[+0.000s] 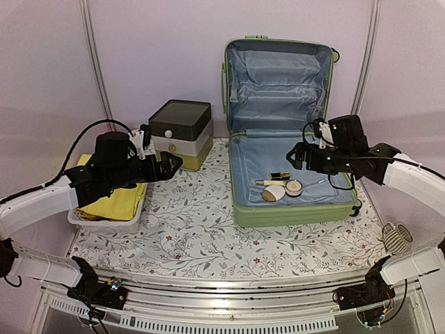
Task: Open, take out, and arrange the luggage
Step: Move the bin to the corner of the board, then move the storage box to the center of the board.
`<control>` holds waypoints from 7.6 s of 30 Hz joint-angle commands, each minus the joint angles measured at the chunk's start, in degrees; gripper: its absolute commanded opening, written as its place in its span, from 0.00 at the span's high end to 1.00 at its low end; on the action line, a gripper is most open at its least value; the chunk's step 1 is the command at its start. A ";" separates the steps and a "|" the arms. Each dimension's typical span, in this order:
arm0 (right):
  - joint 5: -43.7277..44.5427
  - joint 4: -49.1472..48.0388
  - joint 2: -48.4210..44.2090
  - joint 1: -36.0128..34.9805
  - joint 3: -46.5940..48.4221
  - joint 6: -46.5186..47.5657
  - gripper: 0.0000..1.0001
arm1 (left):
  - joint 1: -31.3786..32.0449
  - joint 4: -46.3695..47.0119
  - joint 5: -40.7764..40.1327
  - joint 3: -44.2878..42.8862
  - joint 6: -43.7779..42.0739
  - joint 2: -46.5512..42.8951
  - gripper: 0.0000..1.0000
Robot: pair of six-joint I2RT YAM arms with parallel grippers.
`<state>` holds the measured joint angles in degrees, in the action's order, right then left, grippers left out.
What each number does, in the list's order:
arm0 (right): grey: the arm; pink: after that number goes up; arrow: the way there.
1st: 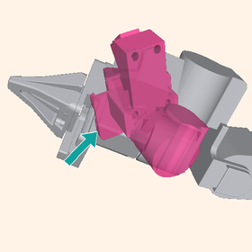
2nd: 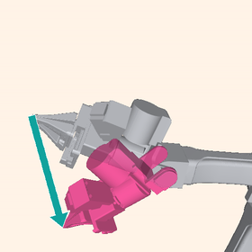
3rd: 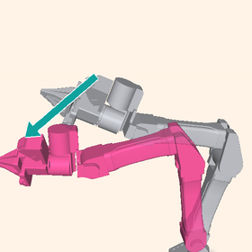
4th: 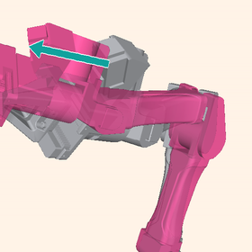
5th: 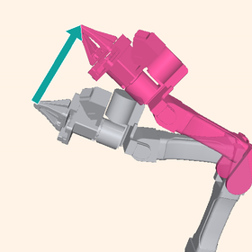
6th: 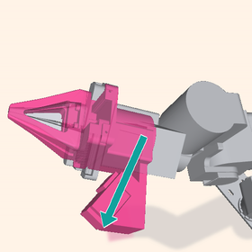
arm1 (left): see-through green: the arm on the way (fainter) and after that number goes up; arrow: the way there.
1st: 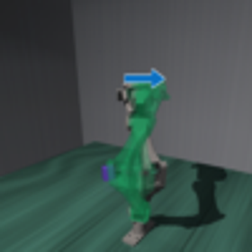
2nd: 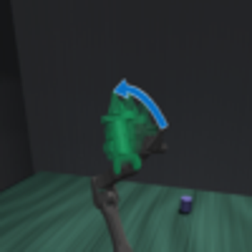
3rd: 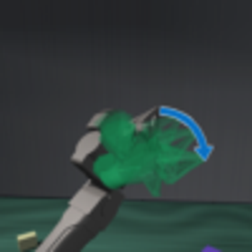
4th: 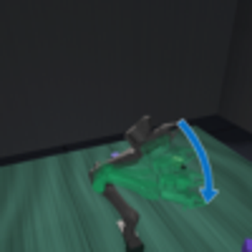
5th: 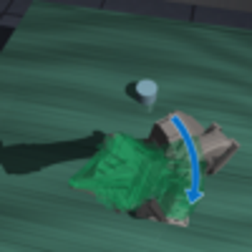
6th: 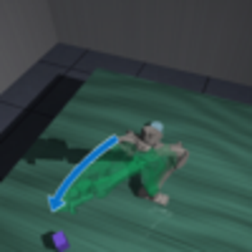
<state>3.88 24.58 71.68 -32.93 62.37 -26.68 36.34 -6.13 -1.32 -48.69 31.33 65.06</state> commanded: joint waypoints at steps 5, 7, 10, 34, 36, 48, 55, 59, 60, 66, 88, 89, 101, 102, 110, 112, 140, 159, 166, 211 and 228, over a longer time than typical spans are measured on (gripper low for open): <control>-4.37 -7.14 -4.34 0.32 -3.67 2.75 0.01 | -1.95 -1.19 -0.87 -4.74 1.26 5.45 0.02; -5.40 -8.55 -5.28 0.38 -4.81 3.07 0.01 | -2.66 -1.48 -0.67 -5.53 0.78 6.30 0.02; -6.10 -9.19 -5.84 0.31 -5.23 3.72 0.01 | -4.10 -1.04 0.61 -6.49 -0.30 7.22 0.02; -6.45 -10.95 -7.40 0.32 -7.75 5.82 0.01 | -10.63 3.36 9.66 -15.57 2.79 23.70 0.14; -6.51 -10.96 -7.35 0.31 -7.59 5.92 0.01 | -10.78 3.50 9.48 -15.87 2.71 24.35 0.17; -6.86 -10.56 -7.81 0.32 -7.35 5.87 0.01 | -14.91 4.15 9.11 -18.49 5.11 28.75 0.46; -6.51 -9.53 -8.76 0.30 -7.20 5.87 0.01 | -19.47 3.47 7.86 -22.21 2.01 32.12 0.50; -5.71 -9.00 -9.48 0.32 -7.23 6.07 0.01 | -22.70 0.17 12.10 -26.86 -3.15 34.34 0.45; -5.53 -8.94 -9.51 0.32 -7.26 6.10 0.01 | -23.20 -0.71 12.78 -28.00 -4.18 34.86 0.44; -5.45 -9.07 -8.83 0.32 -6.85 6.20 0.01 | -24.53 -1.98 19.44 -33.43 -6.41 39.69 0.49; -3.78 -6.48 -10.94 0.32 -6.33 6.76 0.01 | -25.11 -4.74 20.72 -45.53 -10.16 52.80 0.52; -3.76 -6.40 -10.95 0.30 -6.30 6.80 0.01 | -25.13 -4.86 20.48 -45.79 -10.15 53.07 0.51; -3.74 -6.32 -10.77 0.31 -6.26 6.71 0.01 | -25.66 -4.42 15.60 -44.85 -11.16 51.84 0.26; -3.82 -6.35 -10.76 0.30 -6.22 6.72 0.01 | -25.74 -3.94 15.83 -44.84 -11.34 51.90 0.25; -3.79 -6.21 -10.80 0.31 -6.21 6.57 0.01 | -25.95 -3.96 17.79 -48.33 -11.74 55.09 0.47; -3.70 -6.21 -10.84 0.31 -6.16 6.55 0.01 | -25.96 -3.68 18.14 -48.55 -11.74 55.13 0.57; -4.17 -6.30 -11.71 0.31 -7.05 6.29 0.01 | -17.74 -3.36 16.27 -42.31 -7.50 48.54 0.81; -4.19 -6.47 -12.00 0.32 -7.59 6.15 0.01 | -10.78 -6.56 10.67 -39.87 -1.25 42.11 0.82; -4.72 -6.43 -12.44 0.28 -7.80 5.93 0.01 | -9.97 -4.33 8.36 -37.10 0.45 41.65 0.77; -6.81 -7.70 -10.94 0.28 -7.31 5.76 0.01 | -15.15 -11.78 9.64 -33.23 -1.59 30.50 0.25; -9.62 -8.05 -6.42 0.31 -4.49 5.89 0.01 | -25.09 -25.55 13.18 -53.33 -12.98 41.08 0.31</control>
<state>-4.91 17.91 64.53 -32.93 55.51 -20.53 12.32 -26.30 9.67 -96.53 22.79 101.49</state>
